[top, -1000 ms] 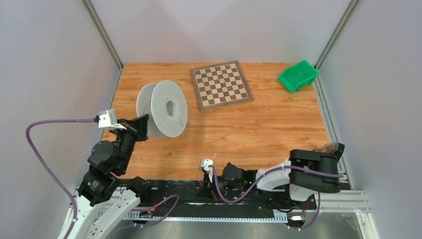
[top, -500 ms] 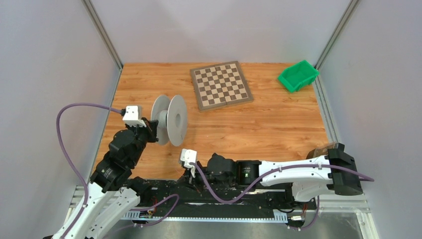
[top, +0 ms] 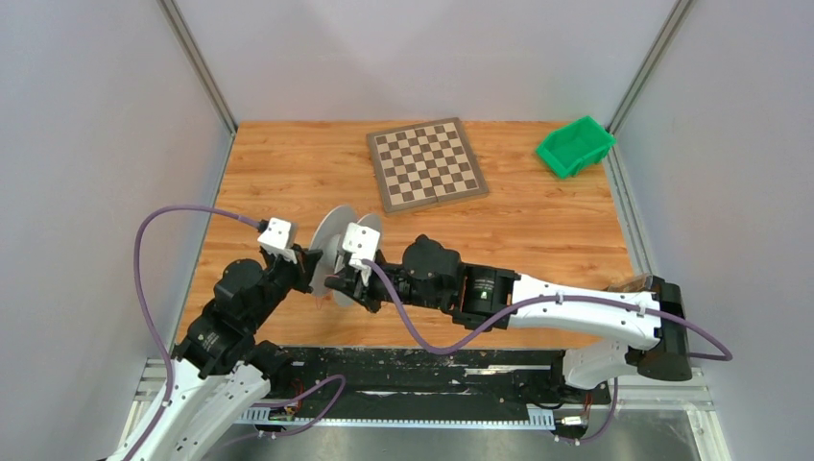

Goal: Wrap the cables

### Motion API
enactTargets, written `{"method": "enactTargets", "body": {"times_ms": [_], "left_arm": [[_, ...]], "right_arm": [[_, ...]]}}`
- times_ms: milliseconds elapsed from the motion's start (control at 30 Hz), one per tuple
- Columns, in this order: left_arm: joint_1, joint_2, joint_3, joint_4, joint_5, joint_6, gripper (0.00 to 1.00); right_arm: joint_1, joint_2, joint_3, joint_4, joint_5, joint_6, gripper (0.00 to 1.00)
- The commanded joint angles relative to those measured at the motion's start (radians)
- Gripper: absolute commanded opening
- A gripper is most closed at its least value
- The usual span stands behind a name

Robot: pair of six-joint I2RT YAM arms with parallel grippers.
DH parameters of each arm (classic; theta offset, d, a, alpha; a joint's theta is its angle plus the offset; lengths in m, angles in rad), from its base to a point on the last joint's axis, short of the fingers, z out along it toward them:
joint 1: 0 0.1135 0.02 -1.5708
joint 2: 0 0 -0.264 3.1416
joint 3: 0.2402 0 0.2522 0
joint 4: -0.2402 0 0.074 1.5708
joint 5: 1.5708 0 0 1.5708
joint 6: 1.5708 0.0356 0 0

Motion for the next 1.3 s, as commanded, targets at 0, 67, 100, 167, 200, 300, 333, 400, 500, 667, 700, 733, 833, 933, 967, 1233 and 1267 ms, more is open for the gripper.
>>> {"method": "enactTargets", "body": {"times_ms": [0,67,100,167,200,300,333,400,500,667,700,733,833,933,967,1233,1267], "left_arm": [[-0.001,-0.039,0.007,0.059,0.195,0.111,0.0],[-0.003,-0.044,0.015,0.034,0.308,0.178,0.0],[-0.002,-0.042,0.019,0.024,0.347,0.219,0.0],[-0.001,-0.041,0.031,-0.004,0.437,0.266,0.0],[-0.001,-0.039,0.041,-0.016,0.46,0.271,0.0],[-0.002,-0.039,0.059,-0.037,0.475,0.282,0.0],[-0.002,-0.04,0.061,-0.043,0.481,0.283,0.0],[-0.002,-0.04,0.067,-0.048,0.492,0.282,0.0],[-0.002,-0.042,0.078,-0.039,0.507,0.252,0.0],[-0.002,-0.041,0.107,-0.019,0.512,0.157,0.0],[-0.001,-0.04,0.117,-0.018,0.516,0.149,0.0],[-0.002,-0.043,0.121,-0.016,0.528,0.133,0.0],[-0.002,-0.047,0.145,-0.011,0.553,0.087,0.0],[-0.002,-0.048,0.163,-0.01,0.577,0.015,0.0],[-0.002,-0.05,0.17,-0.01,0.581,0.0,0.0],[-0.001,-0.036,0.219,-0.007,0.545,-0.191,0.0],[-0.001,-0.034,0.23,-0.008,0.537,-0.205,0.0]], "right_arm": [[-0.069,0.006,0.065,-0.071,0.012,-0.06,0.0],[-0.108,-0.004,0.068,-0.083,0.011,-0.069,0.0],[-0.128,-0.009,0.066,-0.09,-0.022,-0.074,0.0],[-0.165,-0.022,0.056,-0.105,-0.035,-0.081,0.0],[-0.182,-0.031,0.046,-0.11,-0.036,-0.083,0.0],[-0.233,-0.074,0.005,-0.114,-0.047,-0.082,0.0],[-0.255,-0.091,-0.009,-0.115,-0.056,-0.08,0.0],[-0.286,-0.124,-0.04,-0.115,-0.065,-0.077,0.0],[-0.327,-0.176,-0.097,-0.113,-0.085,-0.068,0.0],[-0.369,-0.257,-0.189,-0.101,-0.099,-0.053,0.0],[-0.376,-0.272,-0.206,-0.097,-0.101,-0.052,0.0],[-0.384,-0.284,-0.22,-0.092,-0.102,-0.049,0.0],[-0.419,-0.315,-0.273,-0.08,-0.117,-0.036,0.0],[-0.458,-0.338,-0.316,-0.067,-0.148,-0.015,0.0],[-0.468,-0.348,-0.332,-0.059,-0.158,-0.011,0.0],[-0.505,-0.43,-0.443,-0.01,-0.24,0.049,0.0],[-0.504,-0.441,-0.452,-0.006,-0.247,0.067,0.0]]}}
